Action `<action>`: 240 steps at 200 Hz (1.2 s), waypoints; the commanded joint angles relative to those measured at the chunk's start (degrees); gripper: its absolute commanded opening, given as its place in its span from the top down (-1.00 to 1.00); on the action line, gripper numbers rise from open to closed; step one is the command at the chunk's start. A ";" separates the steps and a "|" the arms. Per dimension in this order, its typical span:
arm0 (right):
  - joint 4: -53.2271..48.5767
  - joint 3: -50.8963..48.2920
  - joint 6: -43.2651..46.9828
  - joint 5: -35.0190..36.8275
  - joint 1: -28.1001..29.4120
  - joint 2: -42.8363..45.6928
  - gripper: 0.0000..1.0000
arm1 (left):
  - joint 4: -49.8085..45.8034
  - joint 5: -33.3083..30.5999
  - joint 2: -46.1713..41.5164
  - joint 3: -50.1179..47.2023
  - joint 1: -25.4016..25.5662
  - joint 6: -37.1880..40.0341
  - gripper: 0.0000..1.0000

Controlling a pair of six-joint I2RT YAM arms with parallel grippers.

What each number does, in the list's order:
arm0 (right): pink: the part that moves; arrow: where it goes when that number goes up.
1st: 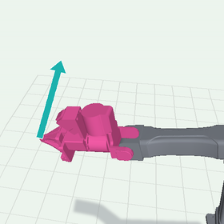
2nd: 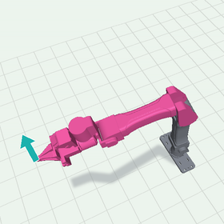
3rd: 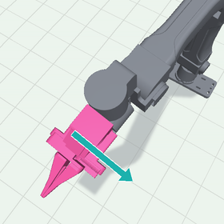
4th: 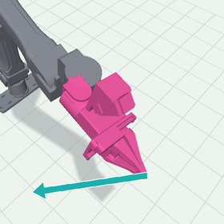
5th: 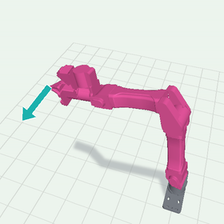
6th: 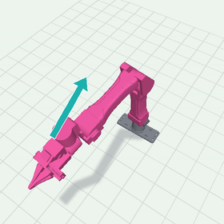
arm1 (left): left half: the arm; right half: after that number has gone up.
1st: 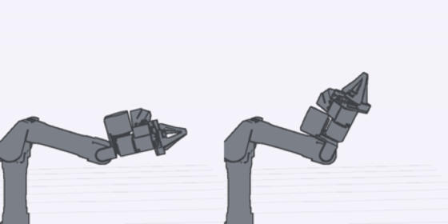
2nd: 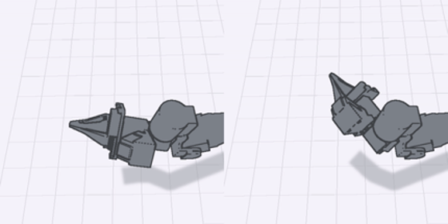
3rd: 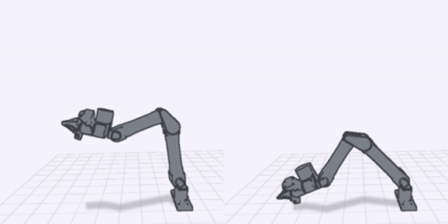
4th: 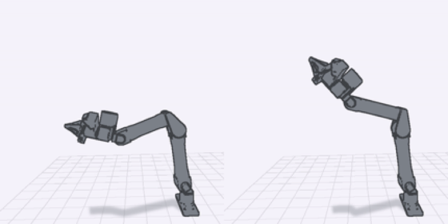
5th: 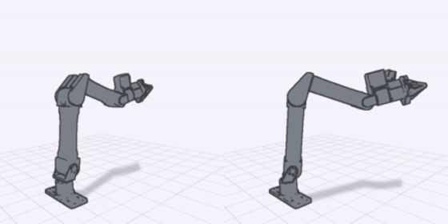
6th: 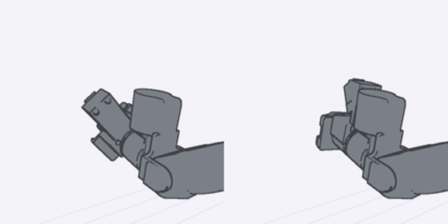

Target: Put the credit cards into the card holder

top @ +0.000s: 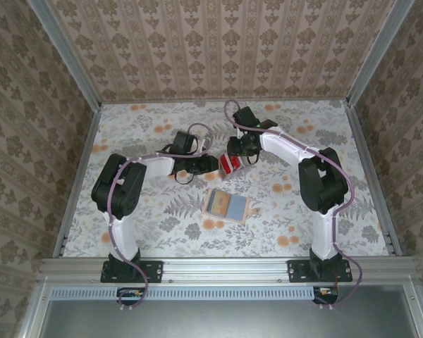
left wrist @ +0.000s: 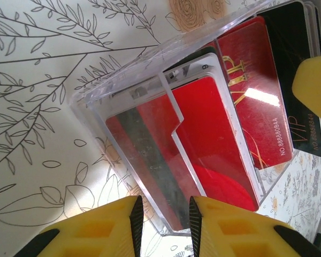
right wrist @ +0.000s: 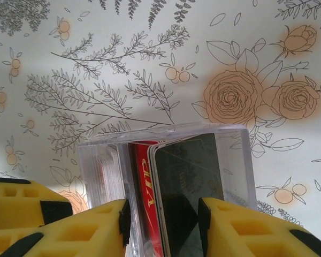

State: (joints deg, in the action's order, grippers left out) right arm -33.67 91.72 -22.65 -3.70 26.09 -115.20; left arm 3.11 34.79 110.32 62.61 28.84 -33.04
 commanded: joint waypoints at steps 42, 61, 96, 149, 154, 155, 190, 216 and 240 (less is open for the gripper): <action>-1.67 -0.05 0.42 -1.34 0.37 3.71 0.27 | 0.85 1.16 0.86 2.19 0.64 -1.19 0.37; -1.84 0.05 0.66 -0.98 0.30 3.36 0.33 | 0.76 1.16 0.86 2.26 0.71 -1.13 0.37; -2.89 0.09 1.27 2.85 0.28 3.13 0.20 | 0.62 0.99 0.72 1.99 0.70 -0.98 0.37; -4.90 2.01 1.99 2.82 0.65 0.27 0.15 | 0.88 1.01 1.20 2.31 0.91 -1.22 0.37; -5.00 2.18 1.93 2.72 0.66 -0.06 0.15 | 0.98 1.07 1.29 2.37 0.95 -1.24 0.37; -5.00 2.20 1.88 2.69 0.74 -0.13 0.15 | 0.95 1.07 1.29 2.36 0.95 -1.28 0.37; -4.92 2.97 1.65 1.32 1.15 -1.79 0.14 | 1.05 1.15 2.21 3.11 1.62 -1.41 0.37; -4.92 3.53 1.65 0.34 1.42 -2.14 0.16 | 1.09 1.16 3.05 3.67 1.93 -1.59 0.37; -4.66 3.21 1.57 0.03 1.47 -1.24 0.23 | 1.50 1.16 3.48 3.78 2.10 -1.83 0.37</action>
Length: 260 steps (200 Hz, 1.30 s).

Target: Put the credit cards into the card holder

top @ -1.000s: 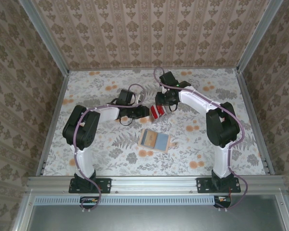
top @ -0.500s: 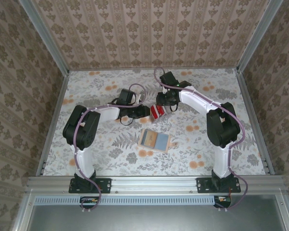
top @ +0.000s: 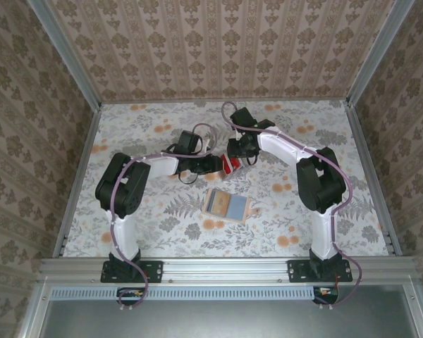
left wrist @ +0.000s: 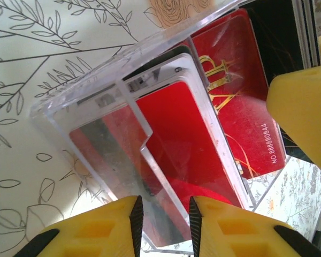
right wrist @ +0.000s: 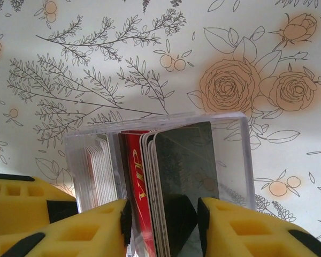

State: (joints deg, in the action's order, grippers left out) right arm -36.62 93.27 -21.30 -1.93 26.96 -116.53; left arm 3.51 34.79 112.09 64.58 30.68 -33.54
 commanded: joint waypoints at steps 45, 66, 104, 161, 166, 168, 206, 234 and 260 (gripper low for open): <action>-1.55 1.21 0.20 -2.48 0.64 2.46 0.29 | 1.36 1.16 2.51 2.48 0.35 -1.53 0.37; -1.62 1.07 0.16 -2.45 0.64 3.05 0.29 | 1.39 1.25 2.69 2.78 0.44 -1.62 0.37; -1.02 0.47 -0.06 -2.98 0.64 3.53 0.30 | 1.26 1.25 2.75 2.73 0.44 -1.53 0.37; -1.11 0.07 -0.06 -2.14 0.56 3.34 0.47 | 1.41 1.07 2.60 2.47 0.52 -1.52 0.37; -1.22 0.07 -0.06 -1.94 0.55 3.41 0.49 | 1.46 1.07 2.54 2.46 0.52 -1.59 0.37; -1.18 0.07 -0.01 -1.85 0.55 3.50 0.51 | 1.42 1.07 2.52 2.43 0.52 -1.55 0.37; -2.03 0.24 0.48 -0.47 -0.02 4.42 0.64 | 1.15 1.07 2.35 2.64 0.52 -1.55 0.37; -2.22 0.29 0.77 -0.51 -0.55 4.78 0.77 | 0.97 1.05 2.26 2.58 0.52 -1.48 0.37; -2.50 0.30 1.26 0.09 -0.76 5.43 0.81 | 0.89 0.95 2.21 2.60 0.52 -1.57 0.37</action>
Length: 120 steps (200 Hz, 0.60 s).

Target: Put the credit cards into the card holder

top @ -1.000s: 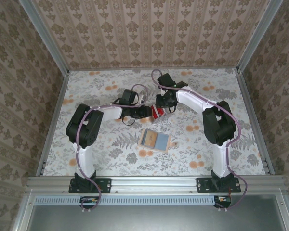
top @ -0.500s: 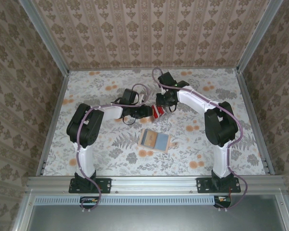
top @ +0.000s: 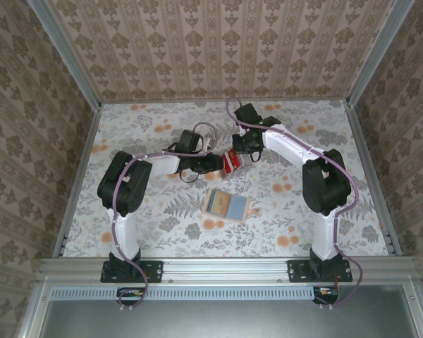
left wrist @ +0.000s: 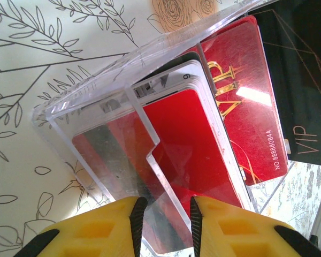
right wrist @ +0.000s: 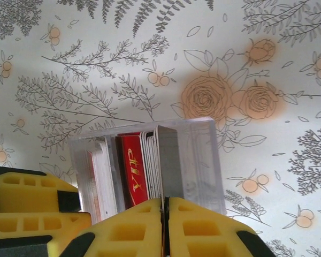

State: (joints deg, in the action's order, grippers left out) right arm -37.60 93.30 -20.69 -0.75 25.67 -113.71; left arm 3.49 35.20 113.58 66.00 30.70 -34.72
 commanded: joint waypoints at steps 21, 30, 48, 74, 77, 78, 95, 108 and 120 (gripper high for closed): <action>-1.95 0.22 0.98 -0.57 0.18 3.49 0.82 | 0.75 0.48 0.54 1.32 0.50 -0.35 0.37; -2.11 0.09 1.01 -0.30 0.10 4.12 0.83 | 0.43 0.56 0.48 1.61 0.50 -0.22 0.37; -2.63 -0.21 1.35 0.66 -0.01 5.52 0.84 | -0.31 0.31 -0.14 1.85 0.50 0.25 0.37; -2.97 -1.25 1.64 2.12 -0.09 8.47 0.84 | -1.34 0.01 -1.52 1.85 0.33 0.93 0.37; -2.92 -1.47 1.70 2.23 -0.07 8.78 0.84 | -1.37 -0.04 -1.66 1.78 0.28 0.96 0.37; -2.92 -1.50 1.70 2.28 -0.08 8.86 0.85 | -1.42 -0.04 -1.72 1.77 0.26 0.97 0.37; -2.92 -2.52 1.72 2.69 -0.09 10.91 0.85 | -1.71 -0.13 -2.84 1.08 -0.02 1.22 0.38; -2.54 -3.84 1.46 2.55 -0.09 13.01 0.85 | -1.66 -0.24 -3.94 0.13 -0.28 1.39 0.37; -1.42 -5.57 0.99 2.17 -0.08 15.35 0.86 | -1.75 -0.62 -5.01 -0.91 -0.62 1.65 0.37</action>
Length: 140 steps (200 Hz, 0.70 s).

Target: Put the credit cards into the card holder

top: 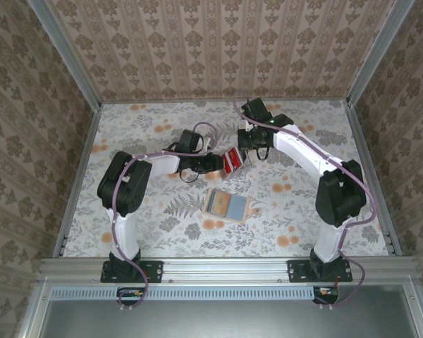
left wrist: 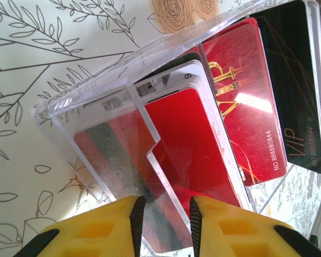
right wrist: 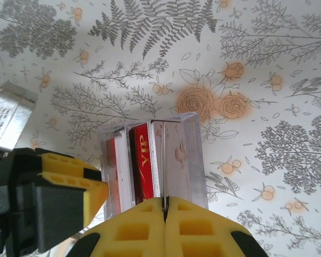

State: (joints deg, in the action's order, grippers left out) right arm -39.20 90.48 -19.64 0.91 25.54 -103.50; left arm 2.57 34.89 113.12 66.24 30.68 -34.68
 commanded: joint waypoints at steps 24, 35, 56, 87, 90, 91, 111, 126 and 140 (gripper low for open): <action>1.98 -5.84 -0.62 0.45 0.04 8.77 0.88 | -0.91 -0.70 -6.36 -3.21 -1.10 2.04 0.37; 2.29 -6.79 -0.48 1.36 0.04 9.35 0.89 | -0.85 -1.11 -6.78 -3.91 -1.23 2.11 0.37; 3.17 -7.78 0.07 3.18 -0.20 9.05 0.92 | -0.51 -1.06 -6.78 -4.48 -1.41 2.20 0.37; 5.72 -7.26 0.74 2.62 -0.30 5.15 0.94 | 0.24 -0.49 -6.01 -4.35 -1.33 1.77 0.37; 5.99 -7.02 0.81 2.58 -0.31 4.57 0.94 | 0.24 -0.50 -5.92 -4.32 -1.33 1.73 0.37; 6.03 -6.96 0.82 2.59 -0.31 4.42 0.94 | 0.20 -0.47 -5.91 -4.25 -1.37 1.73 0.37; 5.75 -5.33 1.62 4.03 -0.05 1.39 0.94 | 0.09 -0.48 -6.03 -4.43 -1.34 1.80 0.37; 6.20 -4.79 1.78 4.02 0.05 -0.09 0.94 | -0.28 -0.81 -6.16 -4.61 -1.41 2.07 0.37; 6.41 -4.32 2.53 5.30 0.60 -1.27 0.95 | -0.33 -1.06 -6.09 -4.96 -1.50 2.25 0.37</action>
State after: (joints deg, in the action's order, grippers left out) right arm -33.58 83.64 -19.16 3.18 25.56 -102.74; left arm 2.61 34.28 107.61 62.26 29.54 -34.22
